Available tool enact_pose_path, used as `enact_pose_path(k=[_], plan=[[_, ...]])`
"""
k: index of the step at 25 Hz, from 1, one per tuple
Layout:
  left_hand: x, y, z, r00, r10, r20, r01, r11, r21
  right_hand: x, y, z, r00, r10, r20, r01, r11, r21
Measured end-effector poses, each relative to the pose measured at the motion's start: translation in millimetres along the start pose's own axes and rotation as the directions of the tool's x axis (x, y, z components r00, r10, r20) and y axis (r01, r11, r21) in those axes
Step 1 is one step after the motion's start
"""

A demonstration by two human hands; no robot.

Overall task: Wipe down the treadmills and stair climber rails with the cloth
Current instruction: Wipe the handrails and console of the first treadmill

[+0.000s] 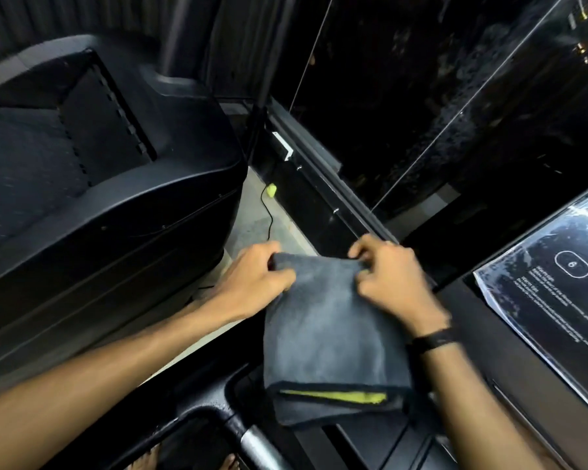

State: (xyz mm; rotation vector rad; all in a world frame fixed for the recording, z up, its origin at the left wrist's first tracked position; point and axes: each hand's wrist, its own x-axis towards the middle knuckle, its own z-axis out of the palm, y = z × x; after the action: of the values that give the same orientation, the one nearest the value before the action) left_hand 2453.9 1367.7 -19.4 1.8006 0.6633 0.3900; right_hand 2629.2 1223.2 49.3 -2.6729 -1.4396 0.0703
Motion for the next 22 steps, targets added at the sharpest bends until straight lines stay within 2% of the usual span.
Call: enact_pose_path(k=[1,2,3,4,6,11,15,18,22], plan=[[0,-19,-1,0.993,-0.111,0.026,0.098,0.944,0.314,1,-9,33,0.998,0.029,0.051,-0.019,0.982,-0.187],[-4,-38,0,0.974,-0.22,0.052,0.16,0.832,0.531,-4,-19,70,0.99,0.056,0.126,-0.024,0.969,-0.244],[-8,-56,0,0.952,-0.298,0.063,0.199,0.766,0.612,-12,-31,105,0.974,0.073,0.213,-0.024,0.974,-0.223],[-13,-71,-1,0.941,-0.334,0.049,0.236,0.753,0.614,-22,-42,135,0.958,0.074,0.277,-0.02,0.981,-0.193],[-18,-92,-7,0.945,-0.326,-0.017,0.281,0.787,0.549,-36,-52,166,0.95,0.071,0.304,-0.005,0.977,-0.212],[-26,-100,-16,0.94,-0.326,-0.104,0.335,0.818,0.468,15,-42,164,0.936,0.123,0.33,-0.035,0.965,-0.259],[-41,-101,-11,0.937,-0.315,-0.152,0.35,0.836,0.423,50,-79,170,0.833,0.13,0.538,0.063,0.944,-0.325],[-47,-97,-9,0.937,-0.293,-0.192,0.346,0.858,0.38,39,-116,176,0.788,0.002,0.615,0.213,0.937,-0.276],[-36,-89,-10,0.938,-0.253,-0.235,0.318,0.899,0.301,-6,-141,179,0.8,-0.237,0.551,0.336,0.938,-0.083]])
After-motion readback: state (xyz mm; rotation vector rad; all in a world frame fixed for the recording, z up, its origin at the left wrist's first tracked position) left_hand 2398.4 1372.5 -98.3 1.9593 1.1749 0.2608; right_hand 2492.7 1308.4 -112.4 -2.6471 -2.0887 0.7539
